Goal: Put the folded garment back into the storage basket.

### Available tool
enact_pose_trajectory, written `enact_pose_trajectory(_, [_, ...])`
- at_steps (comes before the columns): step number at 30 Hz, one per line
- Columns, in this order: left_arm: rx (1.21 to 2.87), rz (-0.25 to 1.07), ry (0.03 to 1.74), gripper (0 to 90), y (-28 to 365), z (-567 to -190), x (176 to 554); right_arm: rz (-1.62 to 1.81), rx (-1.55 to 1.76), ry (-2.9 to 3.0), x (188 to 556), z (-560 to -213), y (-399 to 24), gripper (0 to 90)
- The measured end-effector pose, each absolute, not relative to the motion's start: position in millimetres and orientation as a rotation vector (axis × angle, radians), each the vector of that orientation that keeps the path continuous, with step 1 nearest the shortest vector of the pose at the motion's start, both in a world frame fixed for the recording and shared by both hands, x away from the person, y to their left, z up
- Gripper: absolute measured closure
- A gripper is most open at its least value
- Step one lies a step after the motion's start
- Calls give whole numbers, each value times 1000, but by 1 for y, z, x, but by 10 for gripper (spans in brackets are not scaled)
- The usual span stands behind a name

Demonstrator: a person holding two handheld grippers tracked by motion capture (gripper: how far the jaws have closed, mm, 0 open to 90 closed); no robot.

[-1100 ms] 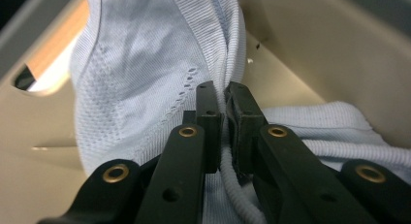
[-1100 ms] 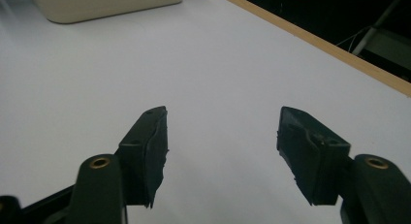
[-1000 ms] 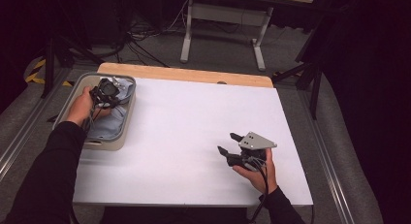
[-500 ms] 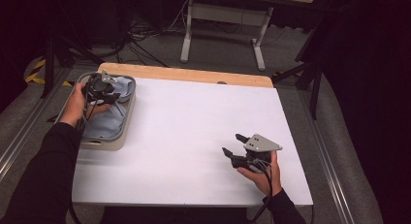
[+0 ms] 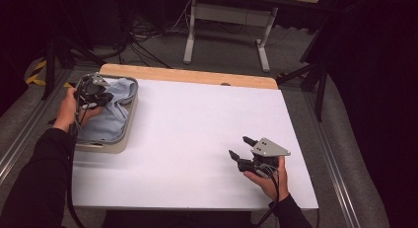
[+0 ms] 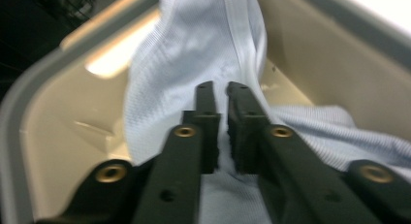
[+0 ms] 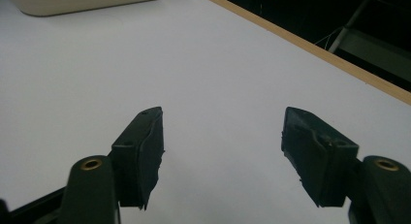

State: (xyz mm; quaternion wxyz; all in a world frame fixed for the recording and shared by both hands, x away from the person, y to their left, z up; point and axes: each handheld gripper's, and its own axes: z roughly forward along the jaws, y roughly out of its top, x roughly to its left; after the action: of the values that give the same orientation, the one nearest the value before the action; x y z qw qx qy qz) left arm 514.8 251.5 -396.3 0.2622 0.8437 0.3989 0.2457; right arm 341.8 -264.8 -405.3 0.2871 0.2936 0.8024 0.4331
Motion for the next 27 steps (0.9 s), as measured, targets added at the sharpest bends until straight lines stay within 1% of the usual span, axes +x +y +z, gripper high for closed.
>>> enact_pose_trajectory(4, [2335,634,1085,889,243,-409,521,1139,778,2155,343,-408,-262,323])
enact_pose_trajectory(10, [2408,602,1077,895,234,-418,526,1126,768,2168,343,-410,-259,323])
enact_pose_trajectory(15, [2418,573,1082,895,235,-420,527,1121,763,2175,342,-411,-259,322])
enact_pose_trajectory(20, [2395,614,1075,894,235,-415,524,1117,757,2180,342,-412,-258,320])
enact_pose_trajectory(22, [2363,655,1074,882,236,-411,522,1118,757,2179,342,-411,-258,320])
enact_pose_trajectory(27, [2277,725,1044,883,240,-395,512,1123,756,2173,342,-411,-258,320])
